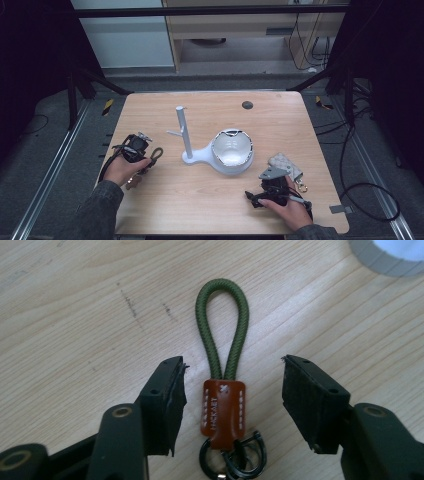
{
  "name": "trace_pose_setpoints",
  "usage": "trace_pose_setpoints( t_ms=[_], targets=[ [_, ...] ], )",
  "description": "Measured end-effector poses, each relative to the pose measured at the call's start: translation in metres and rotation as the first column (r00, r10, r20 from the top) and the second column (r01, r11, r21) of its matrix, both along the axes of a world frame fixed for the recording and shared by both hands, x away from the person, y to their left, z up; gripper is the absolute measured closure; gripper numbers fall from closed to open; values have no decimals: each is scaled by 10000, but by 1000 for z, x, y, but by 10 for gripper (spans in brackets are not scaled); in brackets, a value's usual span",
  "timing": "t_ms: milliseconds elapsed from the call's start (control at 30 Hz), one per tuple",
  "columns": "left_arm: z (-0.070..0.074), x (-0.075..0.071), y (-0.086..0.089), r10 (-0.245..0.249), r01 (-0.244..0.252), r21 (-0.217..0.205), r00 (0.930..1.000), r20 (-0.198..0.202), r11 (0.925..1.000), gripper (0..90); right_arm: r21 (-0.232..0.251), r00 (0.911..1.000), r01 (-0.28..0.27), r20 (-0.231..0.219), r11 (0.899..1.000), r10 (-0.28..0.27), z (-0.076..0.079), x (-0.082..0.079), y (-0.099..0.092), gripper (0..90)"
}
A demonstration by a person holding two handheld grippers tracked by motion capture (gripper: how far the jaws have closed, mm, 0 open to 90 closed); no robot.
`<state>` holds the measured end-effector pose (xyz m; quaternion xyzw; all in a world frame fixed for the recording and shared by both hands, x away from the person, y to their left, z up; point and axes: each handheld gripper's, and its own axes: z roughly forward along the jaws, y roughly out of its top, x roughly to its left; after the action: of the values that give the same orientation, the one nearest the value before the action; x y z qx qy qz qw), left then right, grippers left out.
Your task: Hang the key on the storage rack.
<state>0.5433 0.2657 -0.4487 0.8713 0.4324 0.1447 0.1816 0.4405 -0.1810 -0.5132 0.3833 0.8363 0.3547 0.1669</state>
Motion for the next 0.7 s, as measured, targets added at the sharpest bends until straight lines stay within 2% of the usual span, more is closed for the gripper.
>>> trace_pose_setpoints(
  t_ms=[33,100,200,300,367,700],
  targets=[
    [1,2,2,-4,7,188,9999,-173,9998,443,1,10000,0,2,10000,0,0,0,0,3],
    [-1,3,4,-28,40,305,9993,-382,9995,453,0,10000,0,3,10000,0,0,0,0,3],
    [-4,5,6,-72,95,303,9971,-757,9995,461,-2,10000,-4,6,10000,4,0,0,0,3],
    [-6,6,7,-51,86,384,9960,-889,9992,466,1,10000,0,0,10000,0,0,0,0,3],
    [-9,7,7,-64,115,440,9934,-1146,9990,477,0,10000,-1,2,10000,1,0,0,0,3],
    [-13,11,8,-68,156,590,9892,-1463,9981,540,1,10000,0,3,10000,0,0,0,0,3]
  ],
)
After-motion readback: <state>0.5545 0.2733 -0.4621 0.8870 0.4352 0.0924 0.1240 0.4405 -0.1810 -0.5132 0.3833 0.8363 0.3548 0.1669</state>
